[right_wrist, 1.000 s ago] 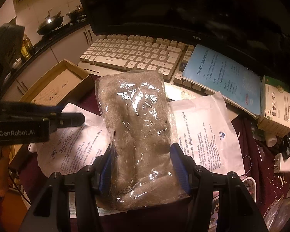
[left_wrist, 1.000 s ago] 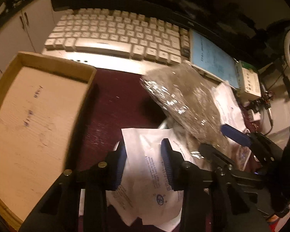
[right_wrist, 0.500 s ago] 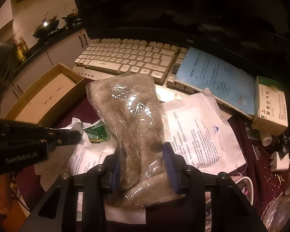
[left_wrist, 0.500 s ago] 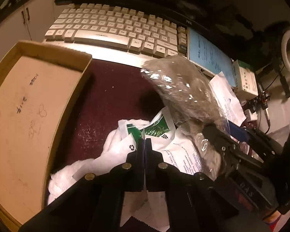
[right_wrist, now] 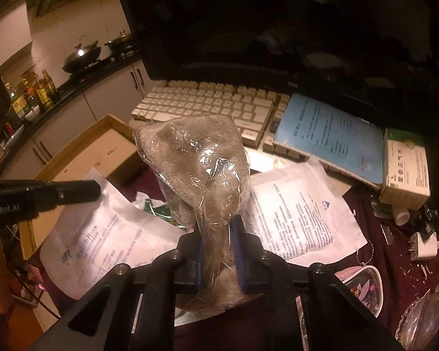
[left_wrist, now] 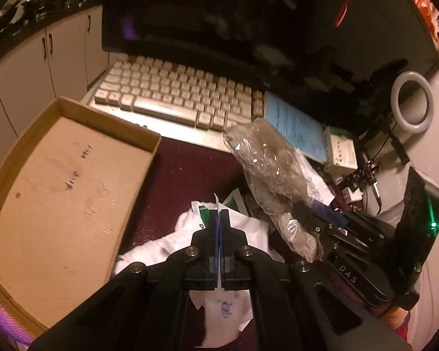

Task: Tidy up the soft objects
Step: 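Carry the bag and packet into the cardboard tray and open both grippers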

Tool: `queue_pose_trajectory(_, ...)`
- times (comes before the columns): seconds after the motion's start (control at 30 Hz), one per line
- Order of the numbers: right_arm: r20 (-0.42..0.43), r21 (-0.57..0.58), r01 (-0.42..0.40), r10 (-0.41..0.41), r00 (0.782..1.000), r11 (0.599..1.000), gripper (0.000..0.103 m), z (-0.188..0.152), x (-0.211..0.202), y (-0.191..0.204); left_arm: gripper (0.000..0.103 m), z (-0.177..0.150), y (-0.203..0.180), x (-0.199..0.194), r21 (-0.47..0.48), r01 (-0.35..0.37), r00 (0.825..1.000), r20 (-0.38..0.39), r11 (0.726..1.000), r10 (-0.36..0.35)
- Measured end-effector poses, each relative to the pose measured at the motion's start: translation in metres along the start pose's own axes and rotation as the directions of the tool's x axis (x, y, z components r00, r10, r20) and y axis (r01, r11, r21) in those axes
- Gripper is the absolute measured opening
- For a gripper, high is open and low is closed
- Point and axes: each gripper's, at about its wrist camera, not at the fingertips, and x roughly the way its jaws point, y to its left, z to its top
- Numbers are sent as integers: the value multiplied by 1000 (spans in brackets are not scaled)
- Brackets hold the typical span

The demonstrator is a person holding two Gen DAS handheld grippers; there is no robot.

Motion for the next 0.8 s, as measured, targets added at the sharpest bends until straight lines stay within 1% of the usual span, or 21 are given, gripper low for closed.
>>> queue_pose_trajectory(0.23,14,-18,-19,20,1000,1000,18,2,-6,10,0,9,10,-29,-16,-16,998,63,1000,17)
queue_pose_trajectory(0.4,17,-22,-35,36,999,999,18,1,-5,15,0,18,26,-48,-53,-41,992,113,998,47)
queue_pose_trajectory(0.53,16,-30,-38,39,999,999,18,2,-4,19,0,23,44,-64,-82,-76,983,158,994,88)
queue_pose_trajectory(0.63,17,-39,-41,42,999,998,18,4,-3,22,0,25,61,-69,-111,-141,970,183,984,159)
queue_pose_trajectory(0.7,18,-46,-44,44,999,998,18,6,-3,24,0,26,76,-71,-140,-185,958,195,973,210)
queue_pose_trajectory(0.73,19,-51,-45,46,999,998,18,7,-3,26,0,26,86,-70,-160,-220,948,196,962,250)
queue_pose_trajectory(0.8,17,-63,-48,49,999,997,18,8,-3,29,0,26,106,-67,-197,-256,939,182,946,292)
